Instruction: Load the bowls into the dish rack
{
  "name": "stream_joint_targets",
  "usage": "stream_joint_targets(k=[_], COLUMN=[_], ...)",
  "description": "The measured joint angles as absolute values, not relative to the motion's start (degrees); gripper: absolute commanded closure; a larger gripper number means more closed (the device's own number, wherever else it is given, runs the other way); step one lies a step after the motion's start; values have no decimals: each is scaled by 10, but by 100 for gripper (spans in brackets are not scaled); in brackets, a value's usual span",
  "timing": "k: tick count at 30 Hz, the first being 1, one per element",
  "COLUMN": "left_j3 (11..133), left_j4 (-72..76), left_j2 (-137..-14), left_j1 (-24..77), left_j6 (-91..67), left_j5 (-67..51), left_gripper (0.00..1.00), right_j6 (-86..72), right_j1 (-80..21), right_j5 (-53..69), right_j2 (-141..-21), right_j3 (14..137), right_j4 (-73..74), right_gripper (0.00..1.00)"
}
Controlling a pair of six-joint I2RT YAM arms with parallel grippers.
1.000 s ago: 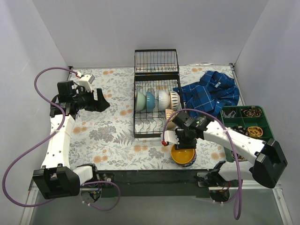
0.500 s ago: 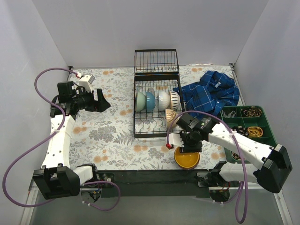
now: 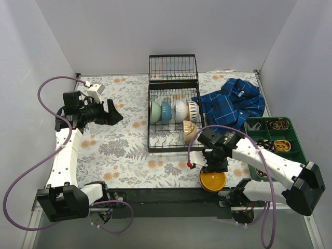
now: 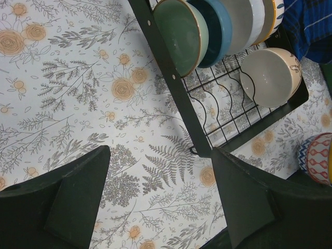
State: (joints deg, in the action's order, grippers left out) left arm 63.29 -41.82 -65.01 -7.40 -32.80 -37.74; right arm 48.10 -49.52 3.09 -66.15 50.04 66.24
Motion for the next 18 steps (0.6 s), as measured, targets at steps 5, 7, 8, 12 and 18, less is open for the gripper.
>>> stream_joint_targets(k=[5, 7, 8, 12, 18], left_j3=[637, 639, 641, 646, 686], left_j4=[-420, -420, -421, -423, -435], left_j2=[-650, -650, -650, -650, -657], left_j1=[-74, -74, -74, -74, -74], left_j6=[-326, -326, -325, -325, -323], left_j5=[-385, -387, -388, -395, -418], left_gripper=[21, 21, 21, 21, 20], right_j6=[476, 474, 473, 470, 465], right_j1=[-495, -495, -495, -495, -495], right_j5=[31, 31, 31, 29, 34], right_j2=[-658, -658, -658, -658, -641], right_j3=[502, 504, 507, 528, 559], right_j4=[676, 678, 679, 681, 688], right_gripper=[51, 51, 51, 51, 51])
